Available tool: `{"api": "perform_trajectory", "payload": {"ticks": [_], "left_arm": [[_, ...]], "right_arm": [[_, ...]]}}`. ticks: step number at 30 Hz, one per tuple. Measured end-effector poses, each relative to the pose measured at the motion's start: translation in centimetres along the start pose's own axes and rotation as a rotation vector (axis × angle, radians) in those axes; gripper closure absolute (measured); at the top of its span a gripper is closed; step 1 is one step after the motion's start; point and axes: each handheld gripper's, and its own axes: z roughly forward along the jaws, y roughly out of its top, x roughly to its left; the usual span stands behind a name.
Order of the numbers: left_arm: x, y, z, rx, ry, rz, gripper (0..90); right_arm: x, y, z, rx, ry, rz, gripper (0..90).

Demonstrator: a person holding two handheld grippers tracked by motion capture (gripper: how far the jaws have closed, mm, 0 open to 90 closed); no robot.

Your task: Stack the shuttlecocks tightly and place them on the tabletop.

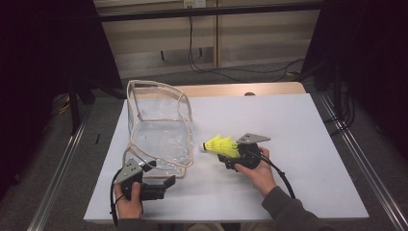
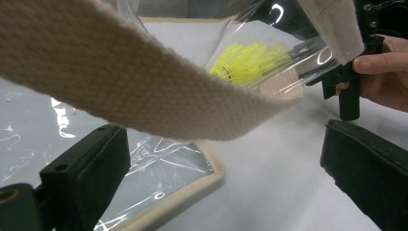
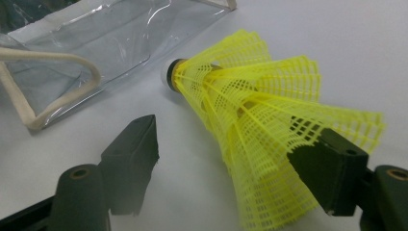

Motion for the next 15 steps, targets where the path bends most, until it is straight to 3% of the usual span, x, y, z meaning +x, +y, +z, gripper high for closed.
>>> {"api": "perform_trajectory", "payload": {"ticks": [5,15], "left_arm": [[0.05,0.0,-0.04,0.0,0.001,0.0,3.4],[0.09,0.0,-0.03,0.003,0.0,0.001,3.4]], "right_arm": [[0.22,0.06,0.42,0.008,-0.012,0.008,28.6],[0.59,0.36,0.84,0.001,-0.039,-0.017,39.9]]}}
